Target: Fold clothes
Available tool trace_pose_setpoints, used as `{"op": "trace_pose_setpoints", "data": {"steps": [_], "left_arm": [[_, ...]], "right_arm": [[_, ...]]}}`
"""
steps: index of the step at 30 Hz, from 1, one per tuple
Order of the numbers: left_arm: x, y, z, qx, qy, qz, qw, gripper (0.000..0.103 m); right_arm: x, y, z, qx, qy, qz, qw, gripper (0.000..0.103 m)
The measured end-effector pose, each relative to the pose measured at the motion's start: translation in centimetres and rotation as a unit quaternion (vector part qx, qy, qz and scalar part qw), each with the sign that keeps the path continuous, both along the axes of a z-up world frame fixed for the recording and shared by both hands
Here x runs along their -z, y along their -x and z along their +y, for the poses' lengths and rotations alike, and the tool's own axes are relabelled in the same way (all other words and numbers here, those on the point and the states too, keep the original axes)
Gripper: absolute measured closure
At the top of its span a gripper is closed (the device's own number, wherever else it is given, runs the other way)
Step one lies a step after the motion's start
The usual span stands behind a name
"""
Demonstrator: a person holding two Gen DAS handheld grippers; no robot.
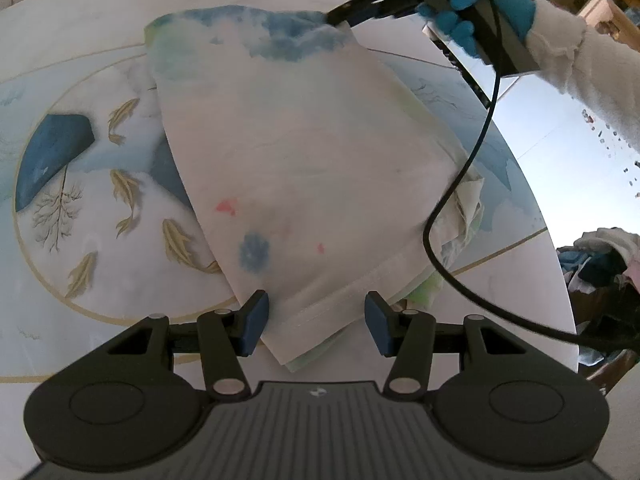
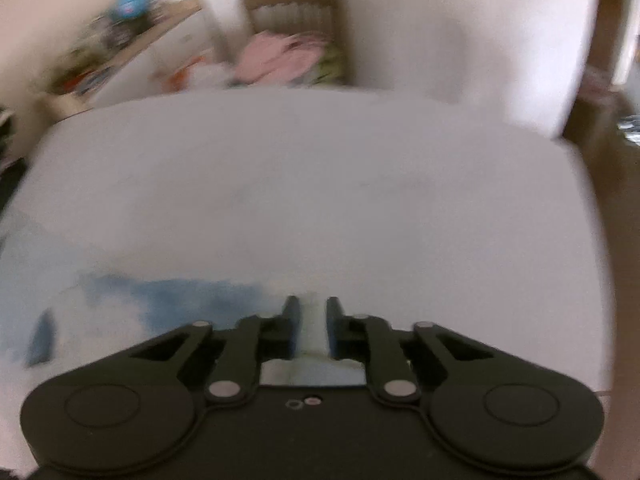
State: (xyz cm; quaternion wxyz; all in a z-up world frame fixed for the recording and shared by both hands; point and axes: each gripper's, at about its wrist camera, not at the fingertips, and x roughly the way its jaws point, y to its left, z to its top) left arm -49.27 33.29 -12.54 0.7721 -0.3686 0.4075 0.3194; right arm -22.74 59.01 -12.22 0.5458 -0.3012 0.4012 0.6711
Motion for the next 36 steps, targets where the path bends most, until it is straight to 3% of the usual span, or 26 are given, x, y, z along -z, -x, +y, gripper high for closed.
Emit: {"op": "trace_pose_setpoints", "data": {"steps": [2,8,15,19,23,27,32,36], "left_arm": [[0.0,0.1,0.1,0.004,0.001,0.0,1.0,0.052],[-0.4,0.4,0.1,0.014,0.002,-0.001,0.9999,0.051],[-0.4,0.2,0.2,0.023,0.01,0.001,0.9997,0.051],[-0.4,0.5,0.2,0.03,0.018,0.003,0.9994,0.051],[-0.3,1.2,-0.6,0.053,0.03,0.009,0.9981,0.051],[-0.8,2.5,-1.3,0.058,0.025,0.011,0.9979,0.049],[-1.8,4.7,-1.5,0.048,-0.011,0.01,0.9987,0.035],[-2.1,6.6,-0.7,0.036,-0.021,0.002,0.9991,0.033]], "right_arm": [[-0.9,-2.0,-0.7,0.019,0.006,0.019,1.0,0.0],[-3.7,0.6,-7.7,-0.097,-0.002,0.02,0.995,0.0],[-2.0,2.2,-14.9,-0.131,0.047,0.006,0.99,0.0],[-2.1,3.8,-18.1,-0.146,0.035,-0.008,0.989,0.0],[-3.1,8.1,-21.3,-0.23,0.004,-0.019,0.973,0.0],[-1.9,13.4,-23.4,-0.306,-0.009,-0.047,0.951,0.0],[-0.9,18.0,-24.3,-0.327,-0.021,-0.064,0.943,0.0],[-0.7,20.7,-24.8,-0.337,-0.029,-0.075,0.938,0.0]]}}
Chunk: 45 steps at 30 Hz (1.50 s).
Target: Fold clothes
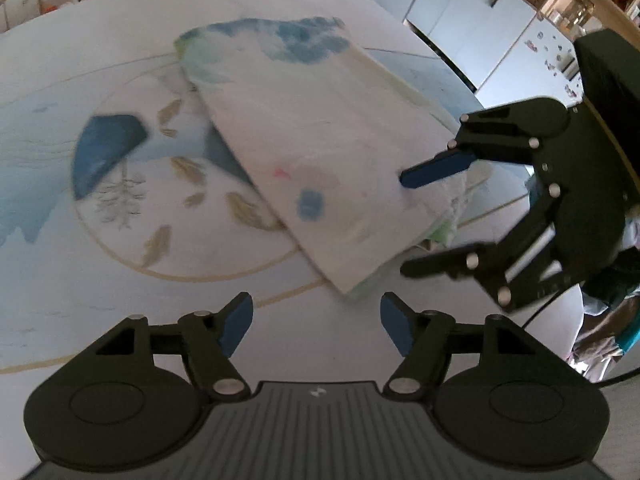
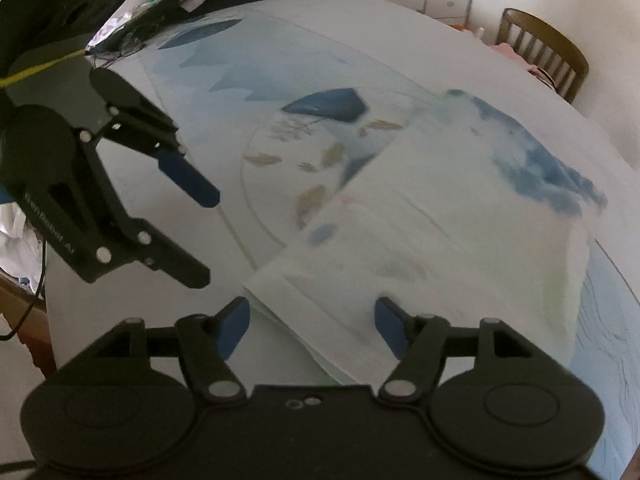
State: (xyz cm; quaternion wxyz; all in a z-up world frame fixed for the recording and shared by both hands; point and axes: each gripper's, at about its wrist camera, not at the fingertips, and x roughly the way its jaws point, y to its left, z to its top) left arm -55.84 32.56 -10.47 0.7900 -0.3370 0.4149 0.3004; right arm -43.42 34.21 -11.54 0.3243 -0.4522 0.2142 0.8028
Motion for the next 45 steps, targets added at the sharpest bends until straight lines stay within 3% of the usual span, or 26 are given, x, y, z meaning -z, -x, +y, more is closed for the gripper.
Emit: {"op": "trace_pose_setpoints", "data": {"steps": [5,10,15,18,20,22,26,28,32,34,35,36,41,43,45], "left_arm": [[0.3,1.5,0.6,-0.001,-0.013,-0.004,0.9999,0.032],[0.5,2.7,0.6,0.021,-0.029,-0.015,0.9993,0.032],[0.0,1.7,0.9,0.081,-0.072,-0.023,0.9938,0.032],[-0.4,0.3,0.9,0.134,-0.101,-0.031,0.9853,0.032],[-0.7,-0.8,0.6,0.175,-0.134,-0.034,0.9748,0.032],[-0.9,-2.1,0.1,0.22,-0.184,-0.029,0.9575,0.032],[-0.1,-5.0,-0.9,0.308,-0.284,0.007,0.9078,0.032],[0.5,-6.1,-1.0,0.337,-0.316,0.017,0.8864,0.032],[1.2,-7.9,-0.8,0.364,-0.339,0.019,0.8676,0.032],[1.3,-8.6,-0.9,0.366,-0.352,0.024,0.8613,0.047],[1.4,-8.9,-0.7,0.363,-0.349,0.029,0.8632,0.065],[1.4,-9.3,-0.5,0.359,-0.341,0.034,0.8683,0.07],[0.7,-9.5,0.8,0.321,-0.298,0.024,0.8987,0.075],[0.3,-9.4,1.4,0.296,-0.279,0.015,0.9133,0.076],[-0.1,-9.2,2.6,0.259,-0.248,-0.006,0.9334,0.077]], "right_arm": [[1.0,2.4,-0.9,-0.014,0.0,-0.023,1.0,0.0],[2.0,4.0,-1.0,0.007,-0.006,-0.052,0.999,0.0],[1.5,2.5,0.3,0.05,0.004,-0.051,0.997,0.0],[0.3,0.7,1.5,0.075,0.039,-0.011,0.996,0.0],[-0.6,-0.3,2.1,0.088,0.053,0.011,0.995,0.0],[-1.5,-1.0,2.6,0.096,0.061,0.029,0.993,0.0],[-3.1,-2.0,3.3,0.106,0.069,0.056,0.99,0.0],[-3.7,-2.3,3.4,0.11,0.066,0.062,0.99,0.0],[-4.1,-2.5,3.5,0.113,0.062,0.069,0.989,0.0],[-4.0,-2.7,3.5,0.116,0.06,0.071,0.989,0.0],[-4.0,-2.9,3.5,0.117,0.059,0.071,0.989,0.0],[-3.9,-3.1,3.5,0.118,0.057,0.069,0.989,0.0],[-5.1,-5.3,2.1,0.112,0.045,0.055,0.991,0.0],[-5.0,-6.1,1.1,0.102,0.03,0.024,0.994,0.0],[-4.5,-6.6,0.2,0.09,0.008,-0.013,0.996,0.0]]}}
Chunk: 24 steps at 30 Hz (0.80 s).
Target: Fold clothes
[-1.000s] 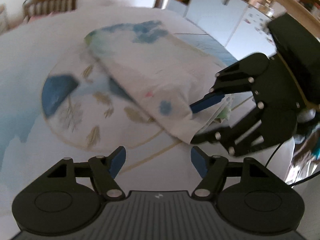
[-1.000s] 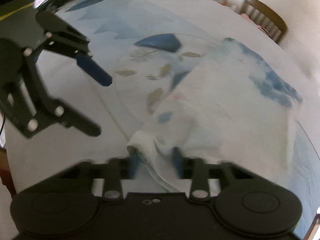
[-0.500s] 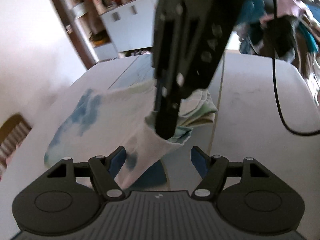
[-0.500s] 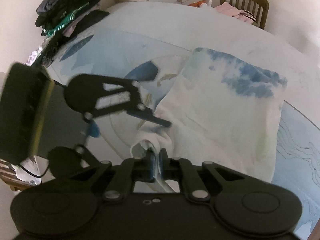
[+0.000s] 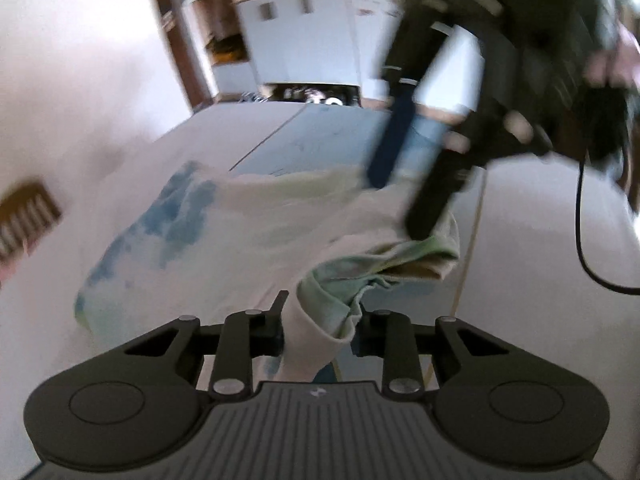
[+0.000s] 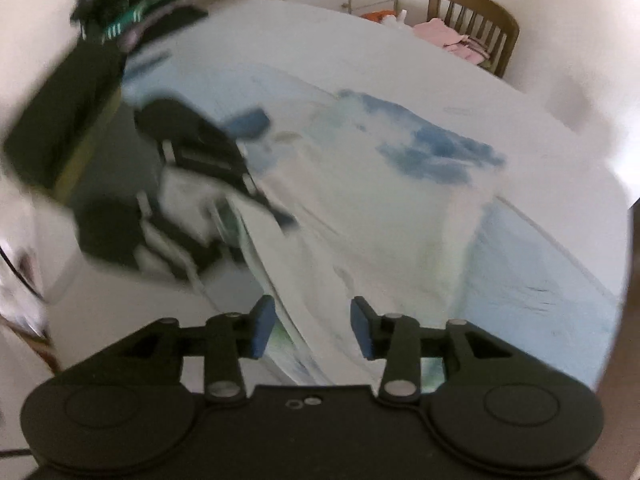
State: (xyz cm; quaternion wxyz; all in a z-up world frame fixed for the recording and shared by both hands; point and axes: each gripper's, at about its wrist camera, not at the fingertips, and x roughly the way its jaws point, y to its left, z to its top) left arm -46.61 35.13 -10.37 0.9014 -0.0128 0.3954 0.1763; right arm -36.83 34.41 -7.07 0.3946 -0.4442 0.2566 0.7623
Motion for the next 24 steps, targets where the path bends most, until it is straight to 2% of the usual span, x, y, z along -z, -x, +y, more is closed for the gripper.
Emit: {"op": "trace_pose_setpoints", "data": {"steps": [4,7,9,12,15,19,21,24], "left_arm": [[-0.3,0.2,2.6,-0.064,0.072,-0.039,0.9945,0.078],[-0.2,0.1,3.8,-0.093,0.105,-0.052,0.9887,0.078],[-0.2,0.2,4.1,-0.106,0.12,-0.057,0.9855,0.078],[-0.4,0.3,4.0,-0.115,0.128,-0.059,0.9833,0.078],[-0.5,0.4,3.8,-0.117,0.129,-0.058,0.983,0.078],[-0.6,0.6,3.3,-0.112,0.127,-0.056,0.9839,0.078],[-0.6,0.6,2.8,-0.107,0.122,-0.052,0.9854,0.078],[-0.7,0.8,1.4,-0.085,0.111,-0.047,0.9891,0.079]], "right_arm": [[1.0,-0.4,-1.1,-0.025,-0.047,-0.025,0.998,0.0],[1.8,0.5,-1.7,-0.066,-0.072,-0.037,0.995,0.0],[2.6,1.8,-2.4,-0.108,-0.089,-0.061,0.988,0.0],[4.9,3.0,-2.8,-0.143,-0.11,-0.12,0.976,0.0],[6.4,2.6,-1.8,-0.12,-0.115,-0.153,0.974,0.0],[6.3,1.0,-0.6,-0.095,-0.108,-0.146,0.979,0.0],[5.8,0.5,-0.3,-0.087,-0.082,-0.129,0.984,0.0],[5.0,0.3,-1.2,-0.111,-0.066,-0.125,0.984,0.0]]}}
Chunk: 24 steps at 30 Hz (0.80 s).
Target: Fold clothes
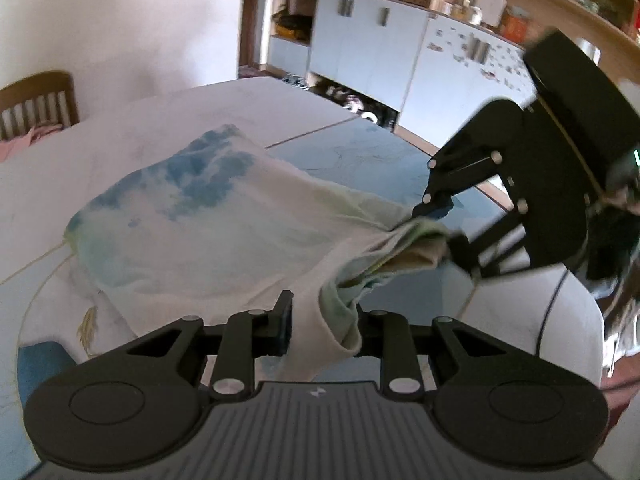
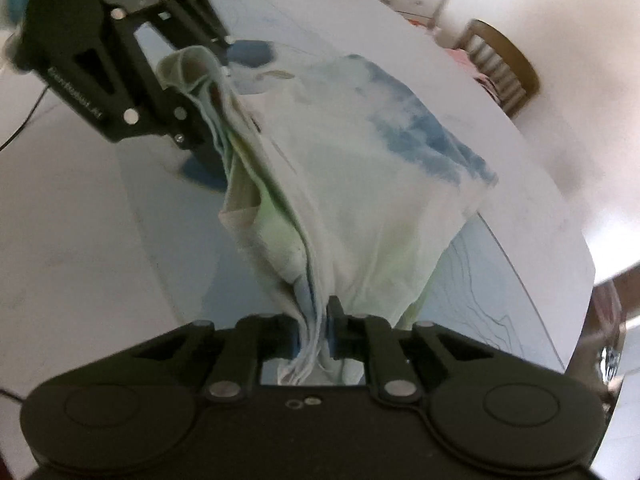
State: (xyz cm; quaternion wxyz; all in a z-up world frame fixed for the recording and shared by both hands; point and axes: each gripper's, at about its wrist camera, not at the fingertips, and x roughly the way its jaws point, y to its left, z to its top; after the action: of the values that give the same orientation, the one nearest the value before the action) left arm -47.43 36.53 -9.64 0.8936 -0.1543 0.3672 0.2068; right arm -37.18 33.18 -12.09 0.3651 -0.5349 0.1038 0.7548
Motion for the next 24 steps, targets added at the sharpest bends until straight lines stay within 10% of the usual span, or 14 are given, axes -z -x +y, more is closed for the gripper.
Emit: {"op": "trace_pose_setpoints", "data": {"steps": [11,18,24], "left_arm": [[-1.2,2.8,-7.7,0.072,0.062,-0.031,0.995,0.079],[-3.5,4.4,-4.1,-0.018,0.05,-0.085,0.995,0.079],[-1.4,5.1,1.6,-0.124,0.06,-0.066,0.9883,0.079]], "right_arm": [[-5.3,0.1,-5.7,-0.128,0.099,-0.018,0.987,0.0],[-9.5,0.2,1.8,-0.11,0.051,-0.014,0.993,0.0],[-5.4,2.5,9.6,-0.091,0.045,-0.015,0.995,0.0]]}}
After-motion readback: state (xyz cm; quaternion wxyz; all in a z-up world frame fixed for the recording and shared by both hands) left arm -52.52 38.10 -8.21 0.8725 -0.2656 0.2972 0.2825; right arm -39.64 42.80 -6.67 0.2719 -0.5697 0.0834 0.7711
